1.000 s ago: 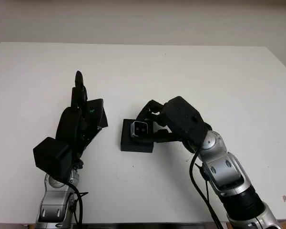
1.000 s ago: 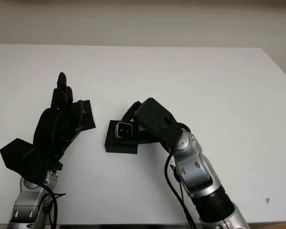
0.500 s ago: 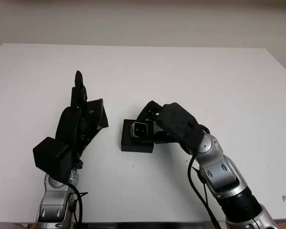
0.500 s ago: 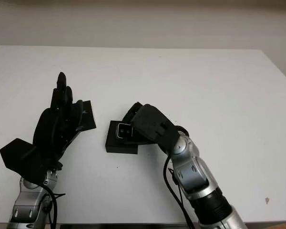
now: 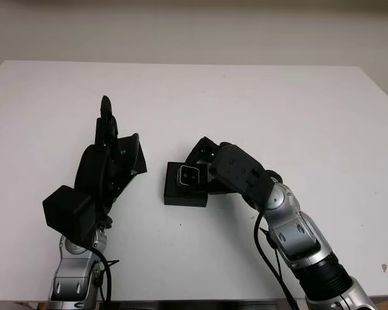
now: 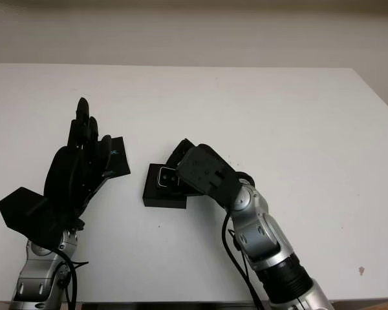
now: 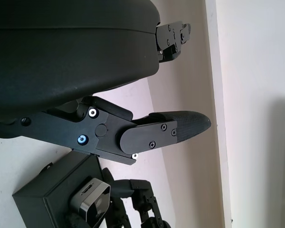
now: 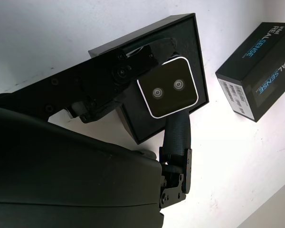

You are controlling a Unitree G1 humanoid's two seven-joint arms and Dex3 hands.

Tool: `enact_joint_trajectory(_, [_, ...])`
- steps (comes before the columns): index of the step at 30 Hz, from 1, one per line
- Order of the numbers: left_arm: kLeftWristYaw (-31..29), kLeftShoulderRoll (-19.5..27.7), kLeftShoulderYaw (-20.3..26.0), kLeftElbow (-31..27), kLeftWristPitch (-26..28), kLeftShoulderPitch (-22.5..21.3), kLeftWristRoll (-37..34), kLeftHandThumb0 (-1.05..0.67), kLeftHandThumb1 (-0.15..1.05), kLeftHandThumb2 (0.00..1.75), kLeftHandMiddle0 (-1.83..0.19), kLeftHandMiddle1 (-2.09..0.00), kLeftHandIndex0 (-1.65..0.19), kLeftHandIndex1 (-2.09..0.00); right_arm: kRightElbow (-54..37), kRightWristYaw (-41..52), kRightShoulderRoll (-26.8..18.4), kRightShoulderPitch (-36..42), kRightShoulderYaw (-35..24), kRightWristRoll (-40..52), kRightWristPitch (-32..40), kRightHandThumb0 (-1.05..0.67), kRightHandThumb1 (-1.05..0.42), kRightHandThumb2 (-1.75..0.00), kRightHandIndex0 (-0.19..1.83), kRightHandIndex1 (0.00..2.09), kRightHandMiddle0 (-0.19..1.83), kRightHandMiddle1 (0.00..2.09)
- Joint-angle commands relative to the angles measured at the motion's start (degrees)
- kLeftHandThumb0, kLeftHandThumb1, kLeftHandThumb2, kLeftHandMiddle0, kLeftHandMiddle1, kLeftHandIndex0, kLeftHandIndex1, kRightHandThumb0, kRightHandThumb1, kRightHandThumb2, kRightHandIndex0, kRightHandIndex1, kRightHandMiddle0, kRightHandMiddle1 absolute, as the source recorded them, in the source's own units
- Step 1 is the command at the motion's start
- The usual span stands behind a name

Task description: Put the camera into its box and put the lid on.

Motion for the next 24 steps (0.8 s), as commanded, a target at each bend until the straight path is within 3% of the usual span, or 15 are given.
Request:
enact_joint_trajectory(1, [-0.22,0.47,0.28,-0.43,-0.36,-0.88,-0.02,-0.58,1.05,0.56,0.19,0.0,0.19,0.0,1.19,1.04,-2.06,1.98,1.22,-1.09,-1.25,-0.35,-1.05,-0.22,0.29,0.18,0.34,2.09])
enact_joint_trajectory(4, [-0.13,0.51,0.31,-0.74,0.04,-0.87,0.1,-0.59,1.05,0.55,0.19,0.0,0.19,0.0,1.21,1.57,-3.33,2.94,1.79,-2.27,-5.66,-0.36,-1.04,-0.22,0.31,0.2,0.36,2.09])
enact_joint_trajectory(6, [-0.06,0.52,0.33,-0.87,0.14,-0.83,0.18,-0.6,1.05,0.55,0.19,0.0,0.19,0.0,0.35,2.32,-3.52,3.71,1.34,-2.15,-6.23,-0.38,-1.02,-0.15,0.27,0.2,0.18,2.09])
enact_joint_trajectory(7, [-0.06,0.56,0.34,-0.8,-0.08,-0.85,0.26,-0.6,1.05,0.55,0.19,0.0,0.19,0.0,-0.52,3.39,-4.21,4.05,1.3,-2.06,-6.61,-0.45,-1.0,-0.12,0.19,0.17,0.01,1.97])
enact_joint_trajectory(8, [-0.05,0.57,0.36,-0.83,-0.12,-0.82,0.27,-0.59,1.05,0.55,0.19,0.0,0.19,0.0,-1.36,4.32,-5.01,4.36,1.39,-2.22,-7.23,-0.53,-0.99,-0.09,0.1,0.12,-0.11,1.66])
enact_joint_trajectory(11, [0.09,0.68,0.35,-1.19,0.12,-0.68,0.58,-0.6,1.05,0.55,0.19,0.0,0.19,0.0,-3.2,5.22,-6.93,5.4,1.84,-3.85,-10.22,-0.62,-1.0,-0.06,0.0,0.06,-0.18,1.08])
enact_joint_trajectory(13, [-0.04,0.77,0.35,-1.27,0.02,-0.56,0.55,-0.6,1.05,0.55,0.19,0.0,0.19,0.0,-3.57,4.49,-7.69,6.34,1.8,-4.88,-13.58,-0.62,-1.0,-0.05,-0.03,0.05,-0.14,0.89])
enact_joint_trajectory(24, [0.1,0.65,0.32,-0.99,-1.09,-0.05,0.44,-0.61,1.05,0.54,0.19,0.0,0.19,0.0,-2.92,2.1,-8.6,9.19,-0.64,-6.26,-25.08,-0.59,-0.99,-0.05,-0.06,0.04,-0.12,0.74])
